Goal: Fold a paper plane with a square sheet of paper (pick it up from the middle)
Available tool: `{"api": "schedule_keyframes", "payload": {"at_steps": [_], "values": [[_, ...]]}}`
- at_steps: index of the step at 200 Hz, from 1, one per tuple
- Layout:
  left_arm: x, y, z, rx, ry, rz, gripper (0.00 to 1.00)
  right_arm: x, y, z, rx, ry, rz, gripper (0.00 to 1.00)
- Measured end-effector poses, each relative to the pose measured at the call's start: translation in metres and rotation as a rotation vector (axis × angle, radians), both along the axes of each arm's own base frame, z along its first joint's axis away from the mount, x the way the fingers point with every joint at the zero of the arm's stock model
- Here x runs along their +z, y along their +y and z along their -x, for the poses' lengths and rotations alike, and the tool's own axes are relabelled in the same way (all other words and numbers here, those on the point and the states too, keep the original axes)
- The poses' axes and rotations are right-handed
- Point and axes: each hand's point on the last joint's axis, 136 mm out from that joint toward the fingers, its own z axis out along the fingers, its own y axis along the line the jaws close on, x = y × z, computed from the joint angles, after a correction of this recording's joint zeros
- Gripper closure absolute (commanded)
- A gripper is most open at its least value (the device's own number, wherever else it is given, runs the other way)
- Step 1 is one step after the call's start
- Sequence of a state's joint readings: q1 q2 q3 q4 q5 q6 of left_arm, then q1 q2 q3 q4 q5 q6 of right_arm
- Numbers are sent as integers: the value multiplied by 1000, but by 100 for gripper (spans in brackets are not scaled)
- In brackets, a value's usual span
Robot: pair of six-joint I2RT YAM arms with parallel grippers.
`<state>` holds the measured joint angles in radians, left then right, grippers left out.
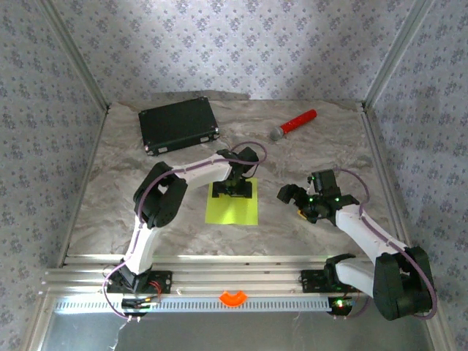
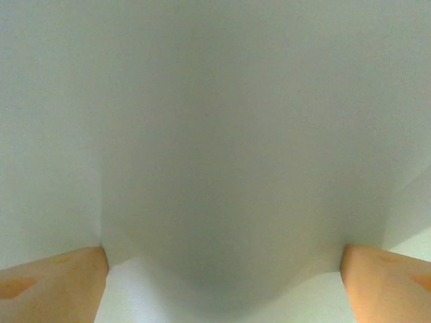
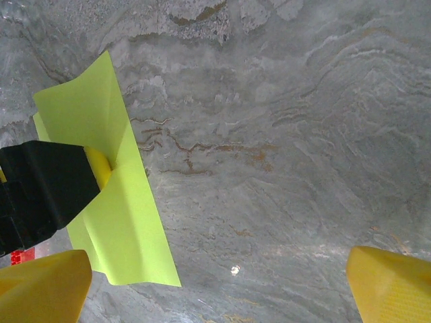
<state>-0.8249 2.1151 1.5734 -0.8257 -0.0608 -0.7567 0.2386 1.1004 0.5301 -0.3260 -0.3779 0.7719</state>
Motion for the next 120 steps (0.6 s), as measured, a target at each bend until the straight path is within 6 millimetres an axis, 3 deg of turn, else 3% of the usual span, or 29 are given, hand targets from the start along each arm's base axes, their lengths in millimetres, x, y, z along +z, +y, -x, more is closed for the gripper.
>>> {"api": "schedule_keyframes", "payload": {"at_steps": [59,120], "values": [[2,0,3,-40,-19,17,46,-1,-3,-1,-19,1,14,1],[12,-13,9,-61,-47,125,53,-4,-8,1,-46,18,34,1]]}}
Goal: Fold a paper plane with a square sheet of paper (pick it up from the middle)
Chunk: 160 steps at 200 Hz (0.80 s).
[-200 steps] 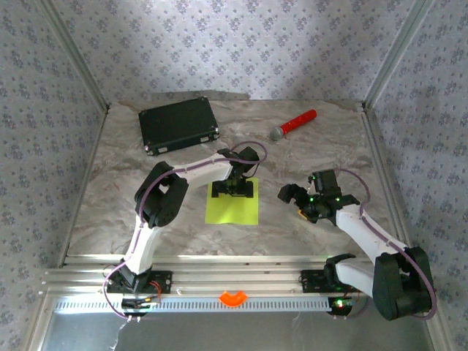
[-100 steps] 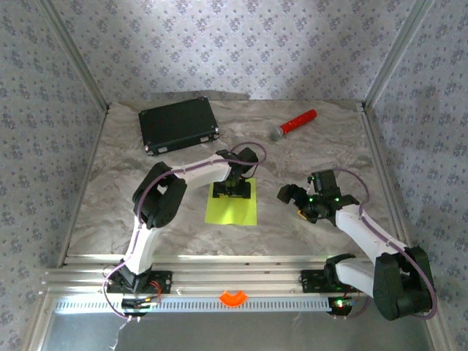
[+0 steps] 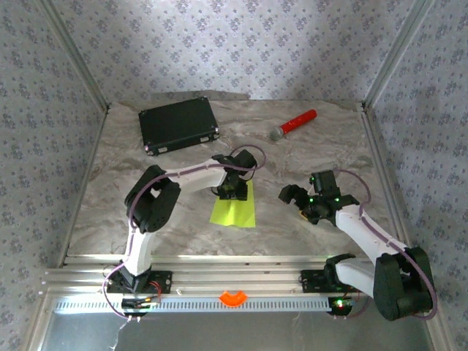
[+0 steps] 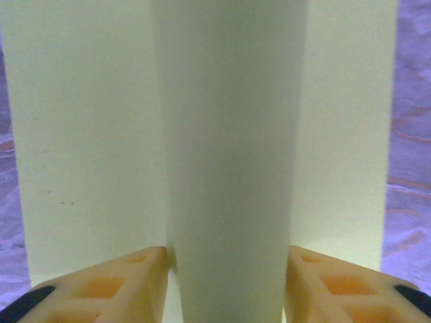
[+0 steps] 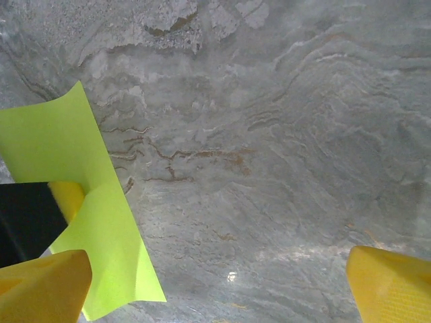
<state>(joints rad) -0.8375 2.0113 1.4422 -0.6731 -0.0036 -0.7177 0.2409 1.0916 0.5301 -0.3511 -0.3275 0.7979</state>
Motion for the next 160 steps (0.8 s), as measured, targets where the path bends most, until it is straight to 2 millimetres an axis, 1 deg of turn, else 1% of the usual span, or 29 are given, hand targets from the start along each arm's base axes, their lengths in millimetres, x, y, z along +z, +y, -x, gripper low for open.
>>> {"api": "schedule_keyframes", "payload": {"at_steps": [30,48,64,86,101,119,139,160], "values": [[19,-18,-2,3,5,161,54,6,-2,1,-5,-19,3,1],[33,-30,-5,6,13,271,54,13,-2,0,-8,-48,-4,1],[48,-42,-9,10,27,386,54,21,-3,-1,-17,-82,-15,3],[60,-53,-13,13,54,509,54,28,-5,-3,-34,-119,-29,4],[60,-56,-13,20,78,566,54,30,-6,-4,-42,-139,-38,5],[54,-57,-9,38,120,628,54,31,-6,-5,-47,-155,-46,5],[42,-54,-4,81,168,679,54,34,-4,-8,-44,-171,-56,5],[33,-48,-1,108,198,675,53,37,-2,-10,-37,-182,-70,5]]}}
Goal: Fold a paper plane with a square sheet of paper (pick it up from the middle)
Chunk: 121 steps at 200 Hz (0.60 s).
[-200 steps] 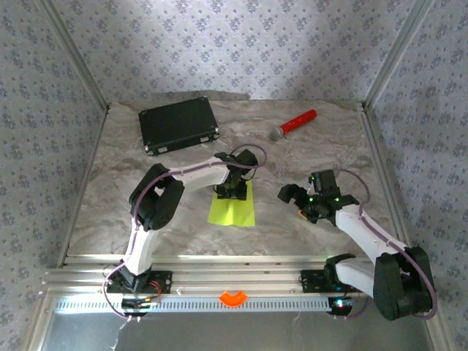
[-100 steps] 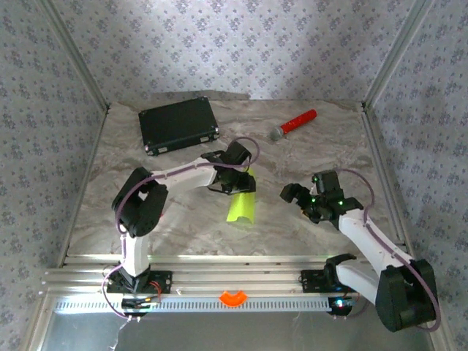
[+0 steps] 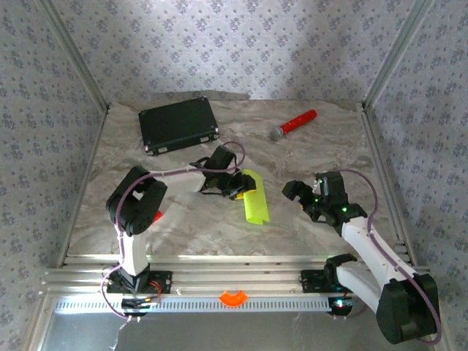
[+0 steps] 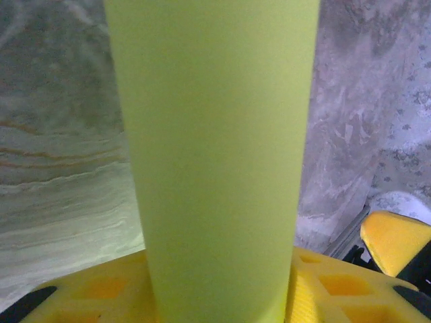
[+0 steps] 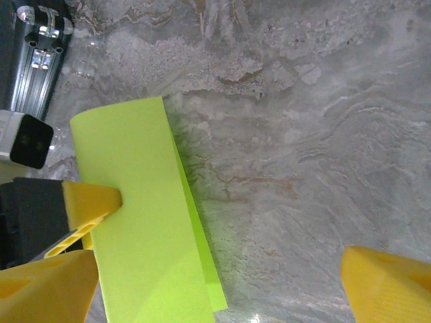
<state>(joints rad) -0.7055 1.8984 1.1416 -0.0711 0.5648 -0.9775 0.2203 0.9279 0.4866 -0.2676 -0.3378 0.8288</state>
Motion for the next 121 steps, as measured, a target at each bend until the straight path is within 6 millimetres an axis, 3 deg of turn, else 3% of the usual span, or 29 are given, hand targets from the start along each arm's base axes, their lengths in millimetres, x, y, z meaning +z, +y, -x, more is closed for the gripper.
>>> {"api": "schedule_keyframes", "payload": {"at_steps": [77,121], "values": [[-7,-3,6,-97,14,-23,52,7,18,-7,73,-49,-54,12],[-7,-5,8,-176,9,-43,52,-7,36,-1,169,-15,-93,20]]}}
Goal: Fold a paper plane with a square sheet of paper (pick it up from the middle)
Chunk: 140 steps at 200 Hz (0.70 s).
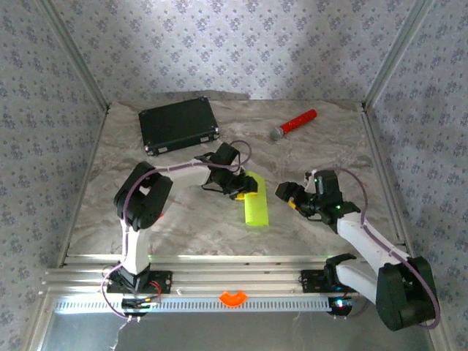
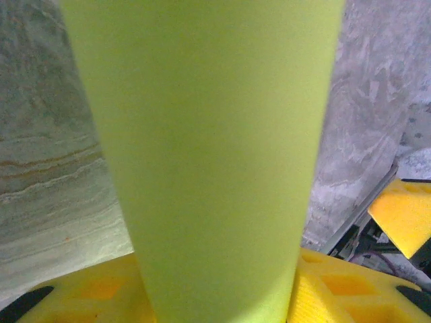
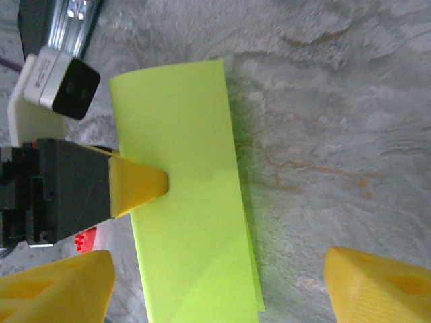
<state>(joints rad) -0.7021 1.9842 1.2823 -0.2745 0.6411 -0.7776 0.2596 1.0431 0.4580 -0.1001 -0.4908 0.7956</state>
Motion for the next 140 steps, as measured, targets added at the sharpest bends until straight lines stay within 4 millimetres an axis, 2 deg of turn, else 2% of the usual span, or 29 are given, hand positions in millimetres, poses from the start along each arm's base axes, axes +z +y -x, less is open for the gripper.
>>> {"api": "schedule_keyframes", "payload": {"at_steps": [21,39,78,121,140], "values": [[-6,4,1,-14,5,-34,49,-9,8,5,45,29,5,24],[-14,13,1,-3,2,-92,42,-14,16,8,83,49,14,28],[-21,27,-6,35,-22,-184,33,-17,32,6,151,59,30,38],[-21,35,-9,52,-65,-248,31,-25,44,4,205,89,36,57],[-22,44,-11,68,-82,-295,34,-29,51,4,230,108,30,67]]}}
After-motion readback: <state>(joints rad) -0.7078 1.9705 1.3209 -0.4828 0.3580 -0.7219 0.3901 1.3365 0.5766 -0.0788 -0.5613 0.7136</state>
